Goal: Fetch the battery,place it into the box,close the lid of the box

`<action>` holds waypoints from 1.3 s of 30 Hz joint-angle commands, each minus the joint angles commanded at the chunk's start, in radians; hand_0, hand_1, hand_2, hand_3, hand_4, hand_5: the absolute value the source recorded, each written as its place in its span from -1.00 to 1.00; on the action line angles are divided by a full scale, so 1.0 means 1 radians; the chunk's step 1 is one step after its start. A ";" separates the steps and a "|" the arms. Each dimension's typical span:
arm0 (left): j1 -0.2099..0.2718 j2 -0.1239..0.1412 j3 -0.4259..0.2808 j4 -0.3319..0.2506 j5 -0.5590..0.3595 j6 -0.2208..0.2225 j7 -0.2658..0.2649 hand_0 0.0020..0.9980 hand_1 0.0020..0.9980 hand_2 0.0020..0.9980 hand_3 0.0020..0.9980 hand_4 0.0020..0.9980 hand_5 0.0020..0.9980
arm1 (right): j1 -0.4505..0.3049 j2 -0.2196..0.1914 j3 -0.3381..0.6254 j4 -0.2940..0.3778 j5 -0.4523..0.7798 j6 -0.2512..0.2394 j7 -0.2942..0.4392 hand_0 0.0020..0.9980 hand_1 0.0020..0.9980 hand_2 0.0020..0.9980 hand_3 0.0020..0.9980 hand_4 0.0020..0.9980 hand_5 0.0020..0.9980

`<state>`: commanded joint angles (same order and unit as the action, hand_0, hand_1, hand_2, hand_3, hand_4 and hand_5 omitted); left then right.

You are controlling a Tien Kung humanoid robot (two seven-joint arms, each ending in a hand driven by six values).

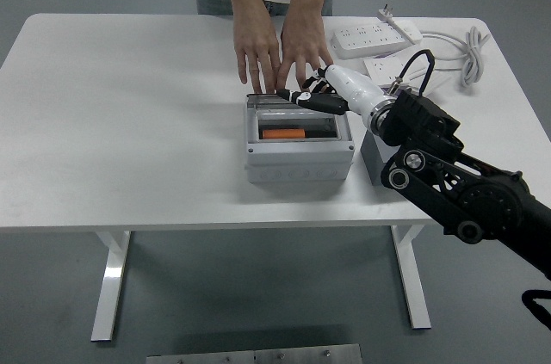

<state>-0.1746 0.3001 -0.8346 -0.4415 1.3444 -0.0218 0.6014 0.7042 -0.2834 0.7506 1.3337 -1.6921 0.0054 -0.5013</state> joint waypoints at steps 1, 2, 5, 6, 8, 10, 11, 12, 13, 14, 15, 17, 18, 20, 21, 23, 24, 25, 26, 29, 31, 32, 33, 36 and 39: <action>0.000 0.000 -0.001 0.000 0.002 -0.001 0.001 0.27 0.40 0.15 0.08 0.00 -1.00 | -0.001 -0.001 0.001 0.009 -0.002 0.006 -0.006 0.49 0.33 0.39 0.44 0.97 1.00; 0.000 0.000 -0.002 0.000 0.002 -0.001 0.001 0.27 0.40 0.15 0.08 0.00 -1.00 | -0.001 -0.002 0.002 0.013 -0.002 0.008 -0.009 0.49 0.33 0.39 0.43 0.97 1.00; 0.000 0.001 -0.002 0.000 0.003 -0.001 0.001 0.27 0.40 0.15 0.08 0.00 -1.00 | -0.002 -0.002 0.004 0.023 -0.004 0.013 -0.014 0.49 0.33 0.39 0.43 0.97 1.00; -0.001 0.000 -0.002 0.000 0.004 -0.001 0.001 0.27 0.40 0.15 0.08 0.00 -1.00 | -0.002 -0.002 0.005 0.025 -0.005 0.014 -0.015 0.49 0.33 0.39 0.43 0.97 1.00; -0.001 0.000 -0.001 0.000 0.002 -0.001 0.000 0.27 0.40 0.15 0.08 0.00 -1.00 | -0.003 -0.002 0.005 0.024 -0.004 0.013 -0.015 0.48 0.32 0.39 0.42 0.95 1.00; -0.002 -0.001 0.000 0.000 0.001 -0.001 0.000 0.27 0.40 0.15 0.08 0.00 -1.00 | -0.005 -0.001 0.003 0.022 -0.002 0.012 -0.014 0.48 0.32 0.39 0.42 0.95 1.00; -0.002 -0.001 0.000 0.000 0.001 -0.001 0.000 0.27 0.40 0.15 0.08 0.00 -1.00 | -0.006 0.000 0.002 0.020 -0.002 0.011 -0.013 0.48 0.32 0.39 0.42 0.95 1.00; -0.002 -0.001 0.000 0.000 0.002 -0.001 0.000 0.27 0.40 0.15 0.08 0.00 -1.00 | -0.007 0.001 0.001 0.019 -0.001 0.011 -0.013 0.48 0.32 0.39 0.42 0.95 1.00; -0.002 -0.001 0.000 0.000 0.002 -0.001 -0.001 0.27 0.40 0.15 0.08 0.00 -1.00 | -0.009 0.001 0.000 0.019 0.000 0.011 -0.013 0.48 0.32 0.39 0.42 0.95 1.00; -0.002 -0.001 0.000 0.000 0.002 -0.001 -0.001 0.27 0.40 0.15 0.08 0.00 -1.00 | -0.010 0.002 0.000 0.018 0.001 0.011 -0.013 0.46 0.32 0.39 0.42 0.95 1.00; -0.002 -0.001 0.000 0.000 0.003 -0.001 0.000 0.27 0.40 0.15 0.08 0.00 -1.00 | -0.011 0.002 -0.001 0.017 0.001 0.011 -0.013 0.46 0.32 0.39 0.42 0.95 1.00; -0.002 -0.001 0.000 0.000 0.003 -0.001 0.000 0.27 0.40 0.15 0.08 0.00 -1.00 | -0.013 0.003 -0.003 0.015 0.002 0.010 -0.013 0.46 0.32 0.39 0.42 0.95 1.00; -0.002 -0.001 -0.001 0.000 0.003 -0.001 0.000 0.27 0.40 0.15 0.08 0.00 -1.00 | -0.013 0.004 -0.003 0.015 0.003 0.010 -0.013 0.46 0.32 0.39 0.42 0.95 1.00; -0.003 -0.001 -0.001 0.000 0.004 -0.002 0.000 0.27 0.40 0.15 0.08 0.00 -1.00 | -0.015 0.005 -0.005 0.014 0.004 0.010 -0.012 0.45 0.32 0.38 0.42 0.90 1.00; -0.003 -0.002 -0.001 -0.001 0.004 -0.002 0.001 0.27 0.40 0.15 0.08 0.00 -1.00 | -0.015 0.005 -0.006 0.014 0.004 0.010 -0.012 0.45 0.32 0.38 0.42 0.90 1.00; -0.003 -0.003 -0.002 -0.001 0.005 -0.002 0.002 0.27 0.40 0.15 0.08 0.00 -1.00 | -0.016 0.005 -0.005 0.015 0.004 0.009 -0.011 0.45 0.32 0.38 0.42 0.90 1.00; -0.003 -0.003 -0.002 -0.001 0.006 -0.003 0.002 0.27 0.40 0.15 0.08 0.00 -1.00 | -0.016 0.005 -0.005 0.015 0.003 0.008 -0.011 0.45 0.32 0.38 0.42 0.90 1.00; -0.003 -0.003 -0.003 -0.001 0.006 -0.003 0.002 0.27 0.40 0.15 0.08 0.00 -1.00 | -0.016 0.005 -0.004 0.016 0.003 0.008 -0.010 0.45 0.32 0.38 0.42 0.90 1.00; -0.003 -0.003 -0.003 -0.001 0.007 -0.003 0.003 0.27 0.40 0.15 0.08 0.00 -1.00 | -0.016 0.004 -0.003 0.017 0.002 0.007 -0.010 0.45 0.32 0.38 0.42 0.89 1.00; -0.004 -0.002 -0.003 -0.001 0.007 -0.003 0.002 0.27 0.40 0.15 0.08 0.00 -1.00 | -0.015 0.003 0.001 0.016 0.002 0.005 -0.007 0.45 0.32 0.38 0.42 0.89 1.00; -0.004 -0.002 -0.003 -0.001 0.007 -0.003 0.002 0.27 0.40 0.15 0.08 0.00 -1.00 | -0.015 0.002 0.004 0.014 0.002 0.003 -0.005 0.45 0.32 0.38 0.42 0.89 1.00; -0.004 -0.002 -0.003 0.000 0.006 -0.003 0.002 0.27 0.40 0.15 0.08 0.00 -1.00 | -0.016 0.001 0.007 0.014 0.002 0.003 -0.004 0.45 0.32 0.38 0.42 0.89 1.00; -0.004 -0.002 -0.003 0.000 0.006 -0.003 0.002 0.27 0.40 0.15 0.08 0.00 -1.00 | -0.018 0.001 0.010 0.013 0.000 0.002 -0.004 0.45 0.32 0.38 0.42 0.89 1.00; -0.004 -0.002 -0.002 -0.001 0.005 -0.002 0.002 0.27 0.40 0.15 0.08 0.00 -1.00 | -0.030 -0.002 0.034 0.008 -0.001 -0.004 0.004 0.45 0.32 0.38 0.42 0.89 1.00; -0.003 -0.003 -0.001 0.000 0.002 -0.001 0.002 0.27 0.40 0.15 0.08 0.00 -1.00 | -0.049 -0.008 0.071 -0.001 -0.009 -0.036 0.038 0.45 0.32 0.38 0.42 0.88 1.00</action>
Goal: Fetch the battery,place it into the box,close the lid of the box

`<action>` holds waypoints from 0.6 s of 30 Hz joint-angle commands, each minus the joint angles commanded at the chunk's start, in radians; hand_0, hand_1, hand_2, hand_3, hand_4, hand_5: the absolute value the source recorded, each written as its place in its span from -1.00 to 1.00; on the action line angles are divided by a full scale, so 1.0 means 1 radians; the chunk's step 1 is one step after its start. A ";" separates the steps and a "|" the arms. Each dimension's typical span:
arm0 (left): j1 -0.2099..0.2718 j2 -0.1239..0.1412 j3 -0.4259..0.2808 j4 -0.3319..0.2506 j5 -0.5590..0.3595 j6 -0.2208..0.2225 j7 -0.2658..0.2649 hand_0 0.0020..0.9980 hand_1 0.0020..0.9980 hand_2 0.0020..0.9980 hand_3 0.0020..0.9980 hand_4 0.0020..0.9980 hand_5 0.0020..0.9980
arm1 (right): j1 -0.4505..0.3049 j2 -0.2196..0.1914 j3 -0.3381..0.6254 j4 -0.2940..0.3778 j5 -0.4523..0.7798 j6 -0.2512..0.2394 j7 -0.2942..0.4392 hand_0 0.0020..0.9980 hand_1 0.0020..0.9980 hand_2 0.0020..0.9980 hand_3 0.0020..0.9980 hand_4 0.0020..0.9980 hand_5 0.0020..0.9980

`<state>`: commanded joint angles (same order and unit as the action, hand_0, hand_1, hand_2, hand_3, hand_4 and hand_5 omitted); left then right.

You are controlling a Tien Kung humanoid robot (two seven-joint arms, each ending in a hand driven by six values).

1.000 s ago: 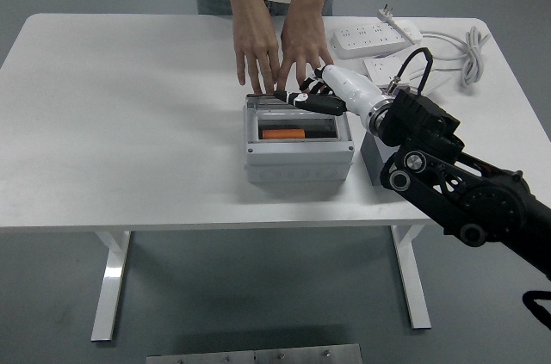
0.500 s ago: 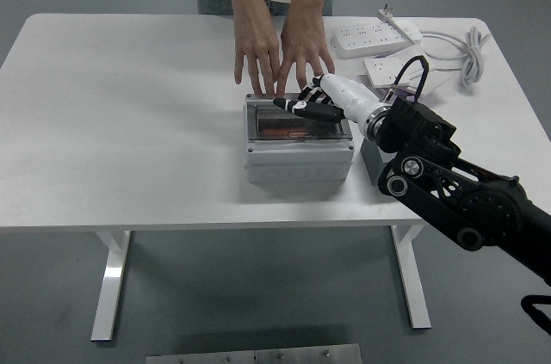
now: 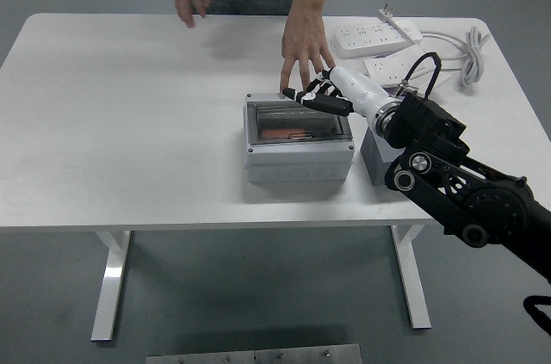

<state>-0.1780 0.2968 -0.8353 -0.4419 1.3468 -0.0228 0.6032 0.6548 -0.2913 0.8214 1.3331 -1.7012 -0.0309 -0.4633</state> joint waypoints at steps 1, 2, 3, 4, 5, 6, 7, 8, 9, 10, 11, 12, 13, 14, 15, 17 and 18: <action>0.000 0.000 0.000 0.000 -0.001 0.000 0.000 0.27 0.40 0.15 0.08 0.00 -1.00 | -0.007 -0.002 0.012 -0.003 -0.002 -0.015 0.016 0.45 0.32 0.38 0.42 0.88 1.00; 0.001 0.000 0.000 0.000 -0.001 0.001 0.000 0.27 0.40 0.15 0.08 0.00 -1.00 | -0.017 -0.005 0.027 -0.006 -0.002 -0.036 0.037 0.45 0.32 0.38 0.42 0.88 1.00; 0.001 0.000 0.000 0.000 -0.002 0.001 0.001 0.27 0.40 0.15 0.08 0.00 -1.00 | -0.024 -0.006 0.038 -0.008 -0.002 -0.052 0.053 0.45 0.32 0.38 0.42 0.88 1.00; 0.002 0.000 0.000 0.000 -0.003 0.002 0.001 0.27 0.40 0.15 0.08 0.00 -1.00 | -0.036 -0.008 0.053 -0.010 0.003 -0.074 0.076 0.45 0.32 0.38 0.42 0.88 1.00; 0.002 0.000 0.002 0.000 -0.005 0.003 0.001 0.27 0.40 0.15 0.08 0.00 -1.00 | -0.053 -0.011 0.075 -0.014 0.023 -0.106 0.111 0.38 0.26 0.34 0.40 0.88 1.00; 0.003 0.000 0.002 0.000 -0.006 0.004 0.000 0.27 0.40 0.15 0.08 0.00 -1.00 | -0.062 -0.012 0.085 -0.016 0.035 -0.120 0.128 0.38 0.26 0.34 0.40 0.88 1.00; 0.003 0.001 0.003 0.000 -0.007 0.005 0.000 0.27 0.40 0.15 0.08 0.00 -1.00 | -0.080 -0.012 0.105 -0.019 0.063 -0.147 0.164 0.38 0.26 0.34 0.40 0.88 1.00; 0.004 0.001 0.004 0.000 -0.008 0.006 0.000 0.27 0.40 0.15 0.08 0.00 -1.00 | -0.096 -0.013 0.122 -0.021 0.093 -0.170 0.199 0.38 0.26 0.34 0.40 0.88 1.00; 0.004 0.001 0.004 0.001 -0.009 0.006 0.000 0.27 0.40 0.15 0.08 0.00 -1.00 | -0.110 -0.013 0.137 -0.024 0.121 -0.188 0.231 0.38 0.26 0.34 0.40 0.88 1.00; 0.005 0.000 0.004 0.001 -0.010 0.007 -0.001 0.27 0.40 0.15 0.08 0.00 -1.00 | -0.127 -0.011 0.155 -0.026 0.153 -0.204 0.265 0.38 0.26 0.34 0.40 0.88 1.00; 0.005 0.000 0.005 0.001 -0.012 0.008 -0.001 0.27 0.40 0.15 0.08 0.00 -1.00 | -0.143 -0.010 0.172 -0.028 0.188 -0.212 0.301 -0.20 -0.11 0.08 0.24 0.87 1.00; 0.006 -0.001 0.005 0.001 -0.013 0.009 -0.001 0.27 0.40 0.15 0.08 0.00 -1.00 | -0.159 -0.009 0.190 -0.028 0.224 -0.215 0.337 -0.20 -0.11 0.08 0.24 0.87 1.00; 0.007 -0.001 0.006 0.001 -0.014 0.010 -0.002 0.27 0.40 0.15 0.08 0.00 -1.00 | -0.177 -0.008 0.210 -0.030 0.266 -0.212 0.379 -0.20 -0.11 0.08 0.24 0.87 1.00; 0.007 -0.002 0.006 0.001 -0.014 0.010 -0.002 0.27 0.40 0.15 0.08 0.00 -1.00 | -0.192 -0.007 0.227 -0.032 0.299 -0.206 0.412 -0.20 -0.11 0.08 0.24 0.87 1.00; 0.007 -0.003 0.006 0.001 -0.015 0.011 -0.003 0.27 0.40 0.15 0.08 0.00 -1.00 | -0.209 -0.006 0.248 -0.038 0.341 -0.198 0.454 -0.20 -0.11 0.08 0.24 0.87 1.00; 0.008 -0.004 0.007 0.002 -0.015 0.013 -0.005 0.27 0.40 0.15 0.08 0.00 -1.00 | -0.241 -0.004 0.289 -0.048 0.417 -0.187 0.530 -0.36 -0.25 -0.06 0.06 0.84 1.00; 0.008 -0.004 0.008 0.002 -0.016 0.014 -0.007 0.27 0.40 0.15 0.08 0.00 -1.00 | -0.255 -0.004 0.307 -0.054 0.453 -0.184 0.566 -0.36 -0.25 -0.06 0.06 0.84 1.00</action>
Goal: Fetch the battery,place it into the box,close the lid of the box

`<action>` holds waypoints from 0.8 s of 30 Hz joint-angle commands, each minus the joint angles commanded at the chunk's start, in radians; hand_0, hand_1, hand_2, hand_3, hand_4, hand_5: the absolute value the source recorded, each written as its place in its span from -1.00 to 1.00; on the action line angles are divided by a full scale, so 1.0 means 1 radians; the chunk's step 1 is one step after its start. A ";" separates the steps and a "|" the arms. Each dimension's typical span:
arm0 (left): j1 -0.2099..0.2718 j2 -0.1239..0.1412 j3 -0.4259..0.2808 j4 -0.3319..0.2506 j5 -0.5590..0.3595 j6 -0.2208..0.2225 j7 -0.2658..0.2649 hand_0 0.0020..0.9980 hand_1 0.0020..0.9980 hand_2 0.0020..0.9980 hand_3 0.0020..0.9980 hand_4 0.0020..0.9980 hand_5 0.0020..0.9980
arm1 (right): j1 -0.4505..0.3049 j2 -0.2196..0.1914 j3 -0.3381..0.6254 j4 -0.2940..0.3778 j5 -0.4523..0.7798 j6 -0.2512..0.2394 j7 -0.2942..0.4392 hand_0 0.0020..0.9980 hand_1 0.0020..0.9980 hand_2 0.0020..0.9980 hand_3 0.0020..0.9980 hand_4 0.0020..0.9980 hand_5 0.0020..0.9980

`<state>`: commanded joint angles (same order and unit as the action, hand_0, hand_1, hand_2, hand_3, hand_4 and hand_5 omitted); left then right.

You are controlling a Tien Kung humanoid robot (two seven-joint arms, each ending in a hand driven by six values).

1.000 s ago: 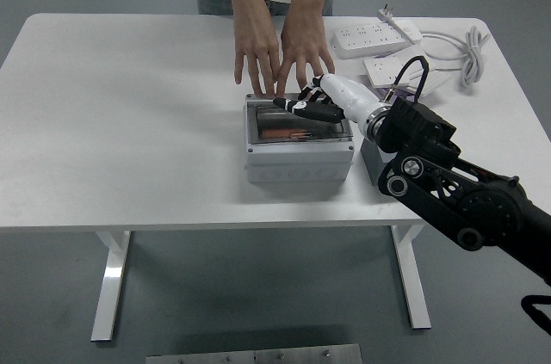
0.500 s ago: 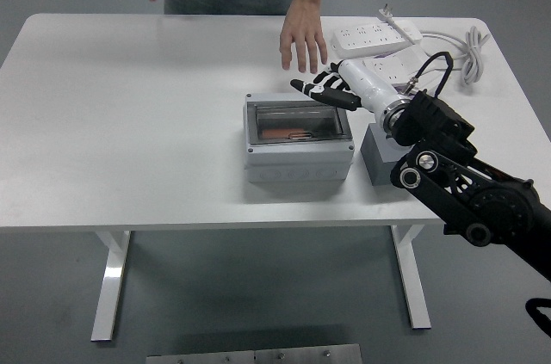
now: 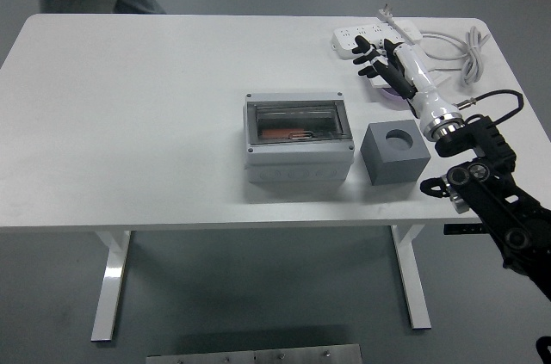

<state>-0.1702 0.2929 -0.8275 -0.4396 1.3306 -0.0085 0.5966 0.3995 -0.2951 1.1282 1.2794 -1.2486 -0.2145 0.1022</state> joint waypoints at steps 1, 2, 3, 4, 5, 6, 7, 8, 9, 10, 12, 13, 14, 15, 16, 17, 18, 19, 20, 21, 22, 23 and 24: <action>0.000 0.000 0.000 0.000 0.000 0.001 -0.001 0.27 0.40 0.15 0.08 0.00 -1.00 | -0.014 0.001 0.020 -0.007 0.042 0.003 0.042 -0.36 -0.25 -0.06 0.06 0.84 1.00; 0.000 -0.001 0.001 0.000 0.000 0.002 -0.002 0.27 0.40 0.15 0.08 0.00 -1.00 | -0.025 0.002 0.038 -0.012 0.075 0.006 0.075 -0.36 -0.25 -0.06 0.06 0.84 1.00; 0.001 -0.001 0.001 0.001 -0.001 0.003 -0.003 0.27 0.40 0.15 0.08 0.00 -1.00 | -0.037 0.002 0.057 -0.020 0.117 0.011 0.117 -0.36 -0.25 -0.06 0.06 0.84 1.00; 0.001 -0.002 0.001 0.001 -0.001 0.004 -0.004 0.27 0.40 0.15 0.08 0.00 -1.00 | -0.049 0.003 0.075 -0.029 0.159 0.018 0.159 -0.36 -0.25 -0.06 0.06 0.84 1.00; 0.001 -0.002 0.002 0.001 -0.002 0.005 -0.005 0.27 0.40 0.15 0.08 0.00 -1.00 | -0.057 0.003 0.087 -0.034 0.189 0.024 0.189 -0.28 -0.23 -0.06 0.01 0.82 1.00; 0.002 -0.002 0.004 0.001 -0.005 0.007 -0.006 0.27 0.40 0.15 0.08 0.00 -1.00 | -0.069 0.003 0.103 -0.043 0.237 0.033 0.237 -0.28 -0.23 -0.06 0.01 0.82 1.00; 0.002 -0.003 0.004 0.001 -0.006 0.008 -0.007 0.27 0.40 0.15 0.08 0.00 -1.00 | -0.075 0.003 0.114 -0.049 0.267 0.039 0.265 -0.28 -0.23 -0.06 0.01 0.82 1.00; 0.002 -0.003 0.005 0.002 -0.007 0.009 -0.008 0.27 0.40 0.15 0.08 0.00 -1.00 | -0.083 0.003 0.129 -0.055 0.309 0.046 0.303 -0.28 -0.23 -0.06 0.01 0.82 1.00; 0.002 -0.003 0.006 0.002 -0.008 0.011 -0.009 0.27 0.40 0.15 0.08 0.00 -1.00 | -0.091 0.004 0.147 -0.060 0.349 0.050 0.336 -0.28 -0.23 -0.06 0.01 0.82 1.00; 0.001 -0.003 0.007 0.002 -0.010 0.012 -0.011 0.27 0.40 0.15 0.08 0.00 -1.00 | -0.097 0.004 0.166 -0.062 0.391 0.053 0.368 -0.28 -0.23 -0.06 0.01 0.82 1.00; 0.001 -0.003 0.009 0.002 -0.013 0.014 -0.013 0.27 0.40 0.15 0.08 0.00 -1.00 | -0.107 0.004 0.196 -0.065 0.457 0.056 0.412 -0.35 -0.25 -0.08 -0.05 0.79 1.00; 0.000 -0.003 0.010 0.003 -0.015 0.015 -0.014 0.27 0.40 0.15 0.08 0.00 -1.00 | -0.112 0.004 0.209 -0.066 0.492 0.058 0.433 -0.35 -0.25 -0.08 -0.05 0.79 1.00; 0.000 -0.003 0.011 0.003 -0.016 0.016 -0.015 0.27 0.40 0.15 0.08 0.00 -1.00 | -0.117 0.003 0.227 -0.068 0.529 0.059 0.458 -0.35 -0.25 -0.08 -0.05 0.79 1.00; 0.000 -0.002 0.011 0.003 -0.016 0.017 -0.015 0.27 0.40 0.15 0.08 0.00 -1.00 | -0.120 0.002 0.239 -0.070 0.558 0.059 0.476 -0.35 -0.25 -0.08 -0.05 0.79 1.00; 0.000 -0.002 0.012 0.003 -0.018 0.017 -0.016 0.27 0.40 0.15 0.08 0.00 -1.00 | -0.124 0.000 0.252 -0.071 0.588 0.058 0.492 -0.35 -0.25 -0.08 -0.05 0.79 1.00; -0.001 -0.001 0.012 0.003 -0.019 0.018 -0.017 0.27 0.40 0.15 0.08 0.00 -1.00 | -0.127 -0.001 0.261 -0.072 0.610 0.057 0.500 -0.36 -0.25 -0.08 -0.05 0.75 0.89; -0.001 -0.001 0.014 0.003 -0.021 0.019 -0.017 0.27 0.40 0.15 0.08 0.00 -1.00 | -0.131 -0.003 0.271 -0.072 0.633 0.056 0.507 -0.36 -0.25 -0.08 -0.05 0.75 0.89; -0.001 -0.001 0.015 0.003 -0.023 0.020 -0.018 0.27 0.40 0.15 0.08 0.00 -1.00 | -0.136 -0.005 0.280 -0.072 0.651 0.054 0.511 -0.36 -0.25 -0.08 -0.05 0.75 0.89; -0.001 0.000 0.015 0.004 -0.025 0.020 -0.018 0.27 0.40 0.15 0.08 0.00 -1.00 | -0.143 -0.005 0.291 -0.073 0.664 0.051 0.514 -0.36 -0.25 -0.08 -0.05 0.75 0.89; -0.001 0.000 0.016 0.004 -0.026 0.021 -0.019 0.27 0.40 0.15 0.08 0.00 -1.00 | -0.147 -0.006 0.300 -0.073 0.666 0.049 0.515 -0.36 -0.25 -0.08 -0.05 0.75 0.89; -0.001 0.000 0.016 0.004 -0.027 0.021 -0.019 0.27 0.40 0.15 0.08 0.00 -1.00 | -0.151 -0.006 0.308 -0.072 0.664 0.046 0.515 -0.36 -0.25 -0.08 -0.05 0.75 0.89; 0.000 0.000 0.017 0.004 -0.029 0.022 -0.019 0.27 0.40 0.15 0.08 0.00 -1.00 | -0.156 -0.006 0.315 -0.071 0.658 0.044 0.513 0.03 0.01 0.17 0.11 0.75 0.89; 0.000 0.000 0.018 0.004 -0.030 0.022 -0.019 0.27 0.40 0.15 0.08 0.00 -1.00 | -0.162 -0.006 0.323 -0.070 0.647 0.042 0.511 0.03 0.01 0.17 0.11 0.75 0.89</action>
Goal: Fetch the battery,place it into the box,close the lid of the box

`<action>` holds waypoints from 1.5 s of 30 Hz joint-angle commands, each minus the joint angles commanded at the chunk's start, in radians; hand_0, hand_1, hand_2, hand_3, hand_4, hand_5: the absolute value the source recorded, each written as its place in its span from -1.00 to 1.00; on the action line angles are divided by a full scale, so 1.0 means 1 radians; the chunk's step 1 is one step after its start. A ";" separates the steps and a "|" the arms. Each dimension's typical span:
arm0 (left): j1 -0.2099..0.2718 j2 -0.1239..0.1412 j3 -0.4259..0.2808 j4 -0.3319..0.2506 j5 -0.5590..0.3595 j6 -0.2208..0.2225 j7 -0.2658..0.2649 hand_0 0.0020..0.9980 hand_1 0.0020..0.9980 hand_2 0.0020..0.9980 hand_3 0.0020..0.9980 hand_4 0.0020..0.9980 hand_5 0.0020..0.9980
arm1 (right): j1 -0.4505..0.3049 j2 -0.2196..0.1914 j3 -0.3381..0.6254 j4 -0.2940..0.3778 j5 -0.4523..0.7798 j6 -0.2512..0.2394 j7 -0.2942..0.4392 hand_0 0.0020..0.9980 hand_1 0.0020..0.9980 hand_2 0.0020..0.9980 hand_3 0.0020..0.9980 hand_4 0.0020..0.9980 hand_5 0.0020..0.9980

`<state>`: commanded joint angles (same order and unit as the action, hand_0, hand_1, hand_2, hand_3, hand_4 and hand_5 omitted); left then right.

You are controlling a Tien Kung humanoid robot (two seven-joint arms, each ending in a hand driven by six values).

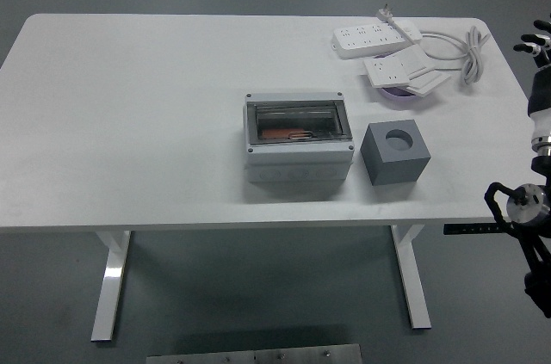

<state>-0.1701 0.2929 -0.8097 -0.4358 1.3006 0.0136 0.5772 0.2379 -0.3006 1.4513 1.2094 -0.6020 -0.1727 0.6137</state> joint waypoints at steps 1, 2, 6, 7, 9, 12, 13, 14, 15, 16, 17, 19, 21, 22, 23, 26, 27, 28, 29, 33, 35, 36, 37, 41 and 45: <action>0.000 0.000 0.001 0.000 -0.001 0.000 0.000 0.27 0.40 0.15 0.08 0.00 -1.00 | -0.006 0.000 0.008 0.001 -0.015 -0.003 -0.003 0.03 0.01 0.17 0.11 0.75 0.89; 0.001 0.000 0.001 0.000 -0.003 0.001 0.000 0.27 0.40 0.15 0.08 0.00 -1.00 | -0.012 0.000 0.016 0.004 -0.034 -0.006 -0.008 0.03 0.01 0.17 0.11 0.75 0.89; 0.004 0.003 0.002 0.000 -0.007 0.003 0.000 0.27 0.40 0.15 0.08 0.00 -1.00 | -0.032 0.000 0.042 0.013 -0.111 -0.015 -0.031 0.32 0.24 0.31 0.24 0.75 0.83; 0.005 0.004 0.003 0.000 -0.009 0.004 0.000 0.27 0.40 0.15 0.08 0.00 -1.00 | -0.036 0.000 0.049 0.016 -0.131 -0.015 -0.042 0.32 0.24 0.31 0.24 0.75 0.83; 0.007 0.006 0.003 0.000 -0.011 0.005 0.000 0.27 0.40 0.15 0.08 0.00 -1.00 | -0.043 -0.001 0.062 0.024 -0.174 -0.014 -0.066 0.32 0.24 0.31 0.24 0.75 0.83; 0.011 0.009 0.004 0.001 -0.013 0.008 0.000 0.27 0.40 0.15 0.08 0.00 -1.00 | -0.050 -0.006 0.072 0.041 -0.244 -0.009 -0.112 0.36 0.26 0.32 0.26 0.77 0.78; 0.011 0.009 0.004 0.001 -0.014 0.008 0.000 0.27 0.40 0.15 0.08 0.00 -1.00 | -0.050 -0.008 0.072 0.046 -0.263 -0.007 -0.124 0.36 0.26 0.32 0.26 0.77 0.78; 0.012 0.010 0.004 0.001 -0.014 0.008 0.000 0.27 0.40 0.15 0.08 0.00 -1.00 | -0.050 -0.012 0.068 0.050 -0.282 -0.004 -0.139 0.36 0.26 0.32 0.26 0.77 0.78; 0.012 0.011 0.004 0.001 -0.015 0.009 0.000 0.27 0.40 0.15 0.08 0.00 -1.00 | -0.050 -0.014 0.065 0.055 -0.297 -0.002 -0.151 0.36 0.26 0.32 0.26 0.77 0.78; 0.012 0.011 0.005 0.001 -0.016 0.009 -0.001 0.27 0.40 0.15 0.08 0.00 -1.00 | -0.049 -0.016 0.061 0.058 -0.310 -0.001 -0.161 0.36 0.26 0.32 0.26 0.77 0.78; 0.012 0.012 0.006 0.001 -0.018 0.010 -0.002 0.27 0.40 0.15 0.08 0.00 -1.00 | -0.048 -0.018 0.055 0.062 -0.320 0.001 -0.172 0.40 0.33 0.37 0.37 0.70 0.15; 0.011 0.012 0.008 0.002 -0.022 0.011 -0.003 0.27 0.40 0.15 0.08 0.00 -1.00 | -0.045 -0.018 0.048 0.064 -0.330 0.004 -0.187 0.40 0.33 0.37 0.37 0.70 0.15; 0.011 0.011 0.011 0.002 -0.027 0.013 -0.005 0.27 0.40 0.15 0.08 0.00 -1.00 | -0.042 -0.017 0.044 0.063 -0.337 0.009 -0.198 0.40 0.33 0.37 0.37 0.70 0.15; 0.010 0.010 0.012 0.002 -0.030 0.014 -0.005 0.27 0.40 0.15 0.08 0.00 -1.00 | -0.041 -0.017 0.043 0.063 -0.339 0.012 -0.203 0.40 0.33 0.37 0.37 0.70 0.15; 0.010 0.009 0.014 0.002 -0.033 0.014 -0.006 0.27 0.40 0.15 0.08 0.00 -1.00 | -0.040 -0.017 0.042 0.062 -0.342 0.015 -0.209 0.41 0.49 0.51 0.62 0.33 -0.55; 0.012 0.007 0.020 0.003 -0.043 0.018 -0.008 0.27 0.40 0.15 0.08 0.00 -1.00 | -0.040 -0.018 0.045 0.061 -0.348 0.023 -0.221 0.41 0.49 0.51 0.62 0.33 -0.55; 0.012 0.006 0.021 0.003 -0.047 0.019 -0.009 0.27 0.40 0.15 0.08 0.00 -1.00 | -0.040 -0.019 0.047 0.061 -0.349 0.025 -0.224 0.41 0.49 0.51 0.62 0.33 -0.55; 0.013 0.006 0.023 0.003 -0.050 0.020 -0.009 0.27 0.40 0.15 0.08 0.00 -1.00 | -0.040 -0.020 0.049 0.061 -0.350 0.027 -0.225 0.41 0.49 0.51 0.62 0.33 -0.55; 0.015 0.006 0.026 0.003 -0.056 0.023 -0.010 0.27 0.40 0.15 0.08 0.00 -1.00 | -0.041 -0.022 0.053 0.062 -0.350 0.029 -0.227 0.54 0.65 0.67 0.72 0.17 -0.76; 0.019 0.008 0.035 0.004 -0.073 0.030 -0.013 0.27 0.40 0.15 0.08 0.00 -1.00 | -0.045 -0.024 0.066 0.065 -0.350 0.033 -0.231 0.54 0.65 0.67 0.72 0.17 -0.76; 0.021 0.008 0.039 0.004 -0.080 0.034 -0.015 0.27 0.40 0.15 0.08 0.00 -1.00 | -0.046 -0.024 0.073 0.068 -0.349 0.034 -0.232 0.69 0.73 0.79 0.89 0.68 -0.75; 0.022 0.009 0.041 0.004 -0.083 0.035 -0.015 0.27 0.40 0.15 0.08 0.00 -1.00 | -0.046 -0.024 0.075 0.069 -0.350 0.034 -0.233 0.69 0.73 0.79 0.89 0.68 -0.75; 0.022 0.009 0.042 0.004 -0.085 0.036 -0.015 0.27 0.40 0.15 0.08 0.00 -1.00 | -0.046 -0.023 0.077 0.070 -0.350 0.035 -0.234 0.69 0.73 0.79 0.89 0.68 -0.75; 0.022 0.009 0.044 0.005 -0.091 0.038 -0.016 0.27 0.40 0.15 0.08 0.00 -1.00 | -0.044 -0.022 0.080 0.072 -0.342 0.037 -0.235 0.71 0.75 0.84 0.93 0.78 -0.65; 0.020 0.009 0.046 0.005 -0.095 0.039 -0.016 0.27 0.40 0.15 0.08 0.00 -1.00 | -0.043 -0.022 0.081 0.073 -0.333 0.039 -0.235 0.71 0.75 0.84 0.93 0.78 -0.65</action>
<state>-0.1503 0.3019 -0.7641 -0.4308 1.2059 0.0521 0.5614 0.1945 -0.3226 1.5321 1.2826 -0.9352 -0.1338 0.3786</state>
